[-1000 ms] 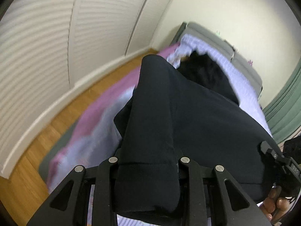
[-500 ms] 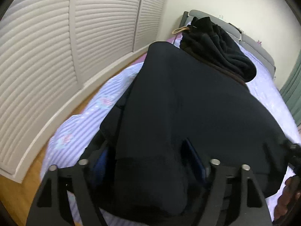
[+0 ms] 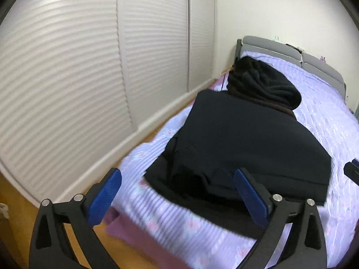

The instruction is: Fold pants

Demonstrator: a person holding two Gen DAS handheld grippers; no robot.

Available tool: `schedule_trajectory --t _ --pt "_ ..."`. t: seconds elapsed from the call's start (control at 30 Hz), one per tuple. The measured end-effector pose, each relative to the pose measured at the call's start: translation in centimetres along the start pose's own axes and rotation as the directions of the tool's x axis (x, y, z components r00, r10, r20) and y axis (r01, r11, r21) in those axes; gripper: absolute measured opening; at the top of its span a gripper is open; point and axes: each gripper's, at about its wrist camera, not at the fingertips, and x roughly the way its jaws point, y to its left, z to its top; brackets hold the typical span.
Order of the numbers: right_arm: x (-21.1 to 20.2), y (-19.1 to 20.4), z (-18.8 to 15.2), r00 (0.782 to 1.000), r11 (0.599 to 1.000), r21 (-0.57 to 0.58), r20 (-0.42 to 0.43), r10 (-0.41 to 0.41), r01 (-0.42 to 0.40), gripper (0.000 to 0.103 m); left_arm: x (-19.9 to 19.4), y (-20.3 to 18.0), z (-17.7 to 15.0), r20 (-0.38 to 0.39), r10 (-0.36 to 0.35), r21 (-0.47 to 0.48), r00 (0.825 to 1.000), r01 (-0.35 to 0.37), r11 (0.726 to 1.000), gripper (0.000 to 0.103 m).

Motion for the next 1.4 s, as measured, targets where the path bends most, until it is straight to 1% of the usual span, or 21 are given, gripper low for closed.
schedule_trajectory --t 0.1,0.13,0.17,0.3,0.4,0.5,0.6,0.63,0.7,0.73,0.83,0.9,0.93,1.0,1.03,1.1,1.13,1.23,1.27,1.33,1.4 --pt "-4.2 1.2 -0.5 0.999 0.997 -0.077 0.034 -0.023 0.026 0.096 -3.9 -0.8 -0.9 0.022 0.011 0.007 1.000 -0.011 1.000 0.103" --pt "-5.1 1.4 -0.6 0.999 0.996 -0.090 0.041 -0.024 0.028 0.096 -5.9 -1.2 -1.4 0.028 0.013 0.014 1.000 -0.013 1.000 0.103" --pt "-7.0 1.7 -0.9 0.998 0.993 -0.112 0.053 -0.023 0.029 0.096 -7.1 -1.5 -1.6 0.034 0.016 0.011 0.999 -0.016 1.000 0.103" --pt "-12.9 1.9 -1.8 0.996 0.988 -0.146 0.083 -0.029 0.041 0.096 -12.8 -3.1 -2.8 0.054 0.010 0.002 0.999 -0.010 1.000 0.103" --pt "-17.1 1.4 -2.6 0.994 0.989 -0.141 0.101 -0.035 0.049 0.096 -17.1 -4.7 -3.9 0.057 0.000 -0.001 0.998 0.000 1.000 0.103" --pt "-21.8 -0.2 -3.4 0.992 0.992 -0.115 0.123 -0.039 0.053 0.096 -21.2 -6.9 -5.1 0.065 -0.019 -0.008 0.998 0.019 1.000 0.103" --pt "-27.0 -2.4 -4.5 0.986 0.993 -0.083 0.152 -0.066 0.079 0.096 -25.7 -9.9 -6.2 0.092 -0.065 -0.008 0.994 0.066 0.998 0.103" --pt "-29.2 -3.6 -5.0 0.983 0.993 -0.064 0.165 -0.083 0.095 0.096 -26.9 -11.0 -6.5 0.103 -0.080 0.001 0.991 0.080 0.997 0.103" --pt "-32.3 -5.1 -5.8 0.977 0.992 -0.040 0.179 -0.112 0.121 0.096 -29.3 -13.4 -7.1 0.119 -0.114 0.027 0.986 0.111 0.993 0.103" --pt "-34.4 -6.4 -6.3 0.971 0.988 -0.024 0.191 -0.144 0.151 0.096 -30.1 -14.1 -7.3 0.123 -0.127 0.032 0.984 0.124 0.992 0.103" --pt "-39.1 -9.2 -7.6 0.954 0.977 0.020 0.212 -0.212 0.212 0.096 -33.1 -17.7 -8.0 0.137 -0.189 0.063 0.972 0.182 0.981 0.103" --pt "-41.5 -10.8 -8.2 0.944 0.968 0.042 0.218 -0.249 0.246 0.096 -35.3 -20.4 -8.4 0.145 -0.241 0.088 0.960 0.230 0.969 0.103" --pt "-43.1 -11.9 -8.7 0.934 0.959 0.056 0.220 -0.282 0.276 0.096 -35.9 -21.3 -8.4 0.146 -0.258 0.092 0.955 0.247 0.965 0.103" --pt "-45.3 -13.5 -9.4 0.920 0.947 0.076 0.222 -0.322 0.313 0.096 -37.7 -23.9 -8.7 0.152 -0.307 0.113 0.939 0.292 0.950 0.103" --pt "-46.5 -14.4 -9.8 0.911 0.938 0.089 0.221 -0.347 0.336 0.096 -38.2 -24.6 -8.8 0.152 -0.320 0.122 0.935 0.303 0.945 0.103" --pt "-48.4 -15.8 -10.5 0.893 0.920 0.114 0.223 -0.392 0.376 0.096 -39.6 -26.9 -9.0 0.147 -0.361 0.154 0.921 0.339 0.928 0.103" --pt "-49.5 -16.7 -11.0 0.880 0.907 0.130 0.220 -0.421 0.401 0.096 -40.2 -27.8 -9.1 0.142 -0.376 0.166 0.916 0.352 0.921 0.103" --pt "-51.8 -18.3 -11.8 0.855 0.881 0.168 0.216 -0.471 0.442 0.096 -41.6 -30.2 -9.7 0.114 -0.416 0.209 0.902 0.387 0.898 0.103" --pt "-52.7 -19.0 -12.2 0.843 0.868 0.183 0.214 -0.493 0.461 0.096 -42.0 -31.1 -10.0 0.108 -0.423 0.229 0.899 0.392 0.891 0.103" --pt "-53.8 -19.6 -12.7 0.829 0.854 0.198 0.214 -0.516 0.480 0.096 -42.7 -32.3 -10.5 0.099 -0.440 0.242 0.893 0.407 0.881 0.103" --pt "-54.7 -20.3 -13.4 0.817 0.839 0.212 0.203 -0.539 0.501 0.096 -43.5 -33.1 -11.0 0.098 -0.442 0.245 0.892 0.409 0.879 0.103"
